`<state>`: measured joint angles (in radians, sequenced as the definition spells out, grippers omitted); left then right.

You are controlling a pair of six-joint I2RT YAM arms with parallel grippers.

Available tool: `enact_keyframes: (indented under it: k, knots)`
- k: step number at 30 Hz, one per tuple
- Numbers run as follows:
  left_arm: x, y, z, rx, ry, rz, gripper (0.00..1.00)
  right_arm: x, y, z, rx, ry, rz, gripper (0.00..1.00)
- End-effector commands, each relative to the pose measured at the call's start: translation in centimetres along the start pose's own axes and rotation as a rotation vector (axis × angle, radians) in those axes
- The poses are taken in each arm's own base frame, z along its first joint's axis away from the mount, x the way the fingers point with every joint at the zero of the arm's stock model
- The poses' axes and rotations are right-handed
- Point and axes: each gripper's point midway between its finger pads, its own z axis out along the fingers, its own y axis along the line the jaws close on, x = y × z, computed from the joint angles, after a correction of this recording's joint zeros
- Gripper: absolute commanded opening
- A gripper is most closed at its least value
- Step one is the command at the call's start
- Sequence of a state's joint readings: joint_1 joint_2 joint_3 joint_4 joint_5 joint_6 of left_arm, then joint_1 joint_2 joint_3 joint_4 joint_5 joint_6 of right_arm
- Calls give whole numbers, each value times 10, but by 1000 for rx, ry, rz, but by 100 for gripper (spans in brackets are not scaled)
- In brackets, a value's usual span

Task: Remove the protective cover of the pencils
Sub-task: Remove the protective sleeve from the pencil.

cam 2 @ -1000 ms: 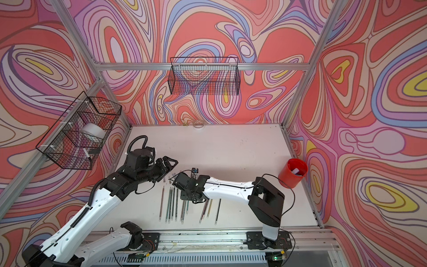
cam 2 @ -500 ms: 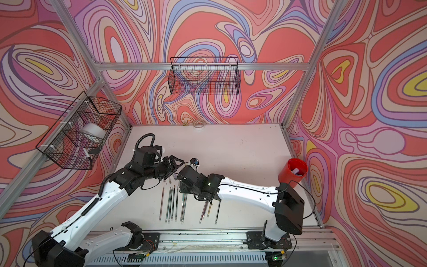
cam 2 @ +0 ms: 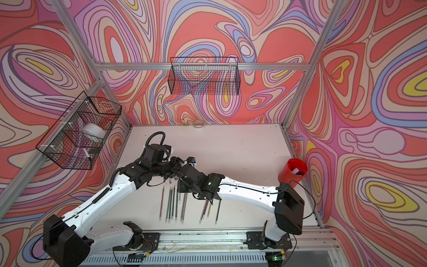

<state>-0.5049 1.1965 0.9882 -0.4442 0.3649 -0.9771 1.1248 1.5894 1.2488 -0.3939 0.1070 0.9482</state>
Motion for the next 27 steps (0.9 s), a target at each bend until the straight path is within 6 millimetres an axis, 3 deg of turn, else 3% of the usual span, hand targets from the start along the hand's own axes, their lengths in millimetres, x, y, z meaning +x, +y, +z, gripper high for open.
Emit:
enact_keyframes:
  k: [1,5,10,22,24,27]
  knots:
    - [-2,-11,-6,16,-4,20,39,-3,10,-8,-54,-7,-11,7]
    - [-3,-10,-8,4,-12,22,35,-4,8,-8,-44,-9,-6,7]
    - [-2,-6,-7,-4,-10,22,19,-4,9,-7,-46,-10,-3,7]
    - [-4,-5,-8,-18,-23,32,10,-1,8,0,-30,10,12,18]
    - [-5,-3,-7,-26,-26,34,10,1,7,3,-24,19,13,16]
    - [-8,1,-7,-52,-44,41,9,3,6,3,-24,23,14,5]
